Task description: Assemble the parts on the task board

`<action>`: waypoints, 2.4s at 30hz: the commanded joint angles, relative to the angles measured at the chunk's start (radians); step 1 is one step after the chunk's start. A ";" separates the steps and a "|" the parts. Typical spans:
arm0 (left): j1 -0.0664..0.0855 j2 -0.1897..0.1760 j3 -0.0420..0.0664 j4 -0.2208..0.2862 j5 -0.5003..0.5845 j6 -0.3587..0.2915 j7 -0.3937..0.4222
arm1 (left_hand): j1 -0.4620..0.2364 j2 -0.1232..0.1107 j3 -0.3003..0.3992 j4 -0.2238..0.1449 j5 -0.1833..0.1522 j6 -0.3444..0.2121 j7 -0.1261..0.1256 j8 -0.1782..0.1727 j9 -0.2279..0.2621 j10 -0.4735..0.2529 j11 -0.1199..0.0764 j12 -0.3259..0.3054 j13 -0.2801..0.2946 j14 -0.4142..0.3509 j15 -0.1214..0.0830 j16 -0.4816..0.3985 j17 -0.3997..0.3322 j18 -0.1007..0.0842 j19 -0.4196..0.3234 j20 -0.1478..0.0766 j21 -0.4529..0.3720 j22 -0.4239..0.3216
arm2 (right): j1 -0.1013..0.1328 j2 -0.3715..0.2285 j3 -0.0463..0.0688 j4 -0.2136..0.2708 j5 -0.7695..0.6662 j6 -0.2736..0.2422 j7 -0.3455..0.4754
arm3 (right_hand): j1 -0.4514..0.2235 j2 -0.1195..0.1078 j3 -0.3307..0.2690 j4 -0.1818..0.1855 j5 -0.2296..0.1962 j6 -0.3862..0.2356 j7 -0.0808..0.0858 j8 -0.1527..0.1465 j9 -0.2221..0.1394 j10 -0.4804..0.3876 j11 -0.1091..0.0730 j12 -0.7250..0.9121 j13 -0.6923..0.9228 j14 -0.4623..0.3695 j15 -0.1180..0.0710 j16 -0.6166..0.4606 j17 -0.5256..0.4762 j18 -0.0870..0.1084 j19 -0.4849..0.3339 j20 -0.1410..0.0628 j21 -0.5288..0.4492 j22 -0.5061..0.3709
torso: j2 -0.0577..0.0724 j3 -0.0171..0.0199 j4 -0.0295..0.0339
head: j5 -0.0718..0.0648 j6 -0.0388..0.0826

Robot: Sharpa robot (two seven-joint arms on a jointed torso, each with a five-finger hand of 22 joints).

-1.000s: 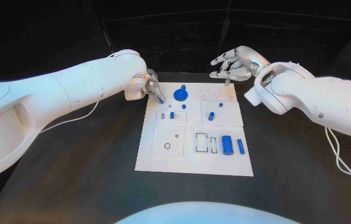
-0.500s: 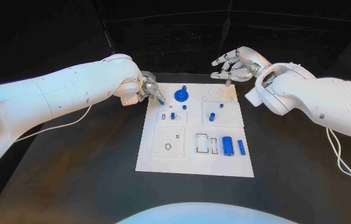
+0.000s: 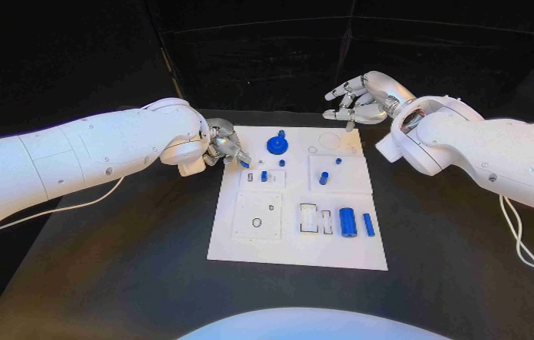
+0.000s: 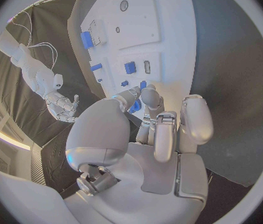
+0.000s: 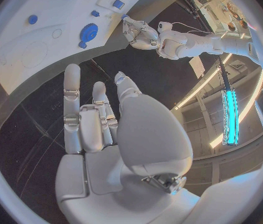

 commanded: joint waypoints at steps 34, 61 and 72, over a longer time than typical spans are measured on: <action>-0.022 -0.018 -0.017 0.075 -0.084 -0.061 -0.041 | -0.016 -0.015 0.170 -0.146 0.017 0.003 -0.005 0.013 0.004 0.015 -0.003 -0.010 -0.008 0.101 -0.004 -0.004 0.243 -0.001 0.009 -0.001 0.003 0.000 | 0.002 0.009 0.001 -0.006 0.010 -0.004 0.024 | 0.013 0.000 0.001 0.009 0.011 -0.001 -0.003 0.013 0.002 -0.017 -0.001 0.002 -0.009 -0.007 0.004 -0.012 -0.013 0.005 0.007 0.000 -0.014 -0.007 | 0.003 0.0002 -0.0024 | 0.007 -0.002; -0.026 -0.003 -0.021 0.070 -0.084 -0.036 -0.049 | -0.018 -0.016 0.171 -0.146 0.017 0.003 -0.006 0.013 0.004 0.015 -0.002 -0.010 -0.008 0.101 -0.004 -0.004 0.242 -0.001 0.009 -0.001 0.003 0.000 | 0.002 0.010 0.001 -0.010 0.033 -0.007 0.042 | 0.046 -0.003 0.016 0.043 0.003 -0.018 0.017 0.059 0.001 -0.090 0.025 -0.157 -0.240 -0.036 0.030 -0.037 -0.051 0.005 -0.041 0.027 -0.218 -0.126 | 0.002 0.0000 -0.0021 | 0.004 -0.007; -0.027 -0.002 -0.022 0.071 -0.084 -0.007 -0.050 | -0.019 -0.019 0.173 -0.147 0.017 0.003 -0.006 0.014 0.005 0.016 -0.003 -0.009 -0.007 0.101 -0.004 -0.004 0.243 -0.002 0.010 -0.001 0.003 0.001 | 0.002 0.011 0.001 -0.011 0.034 -0.003 0.042 | 0.047 -0.003 0.016 0.043 0.003 -0.019 0.017 0.060 0.001 -0.089 0.025 -0.158 -0.248 -0.036 0.030 -0.036 -0.050 0.005 -0.037 0.027 -0.224 -0.131 | 0.002 0.0002 -0.0021 | 0.003 -0.009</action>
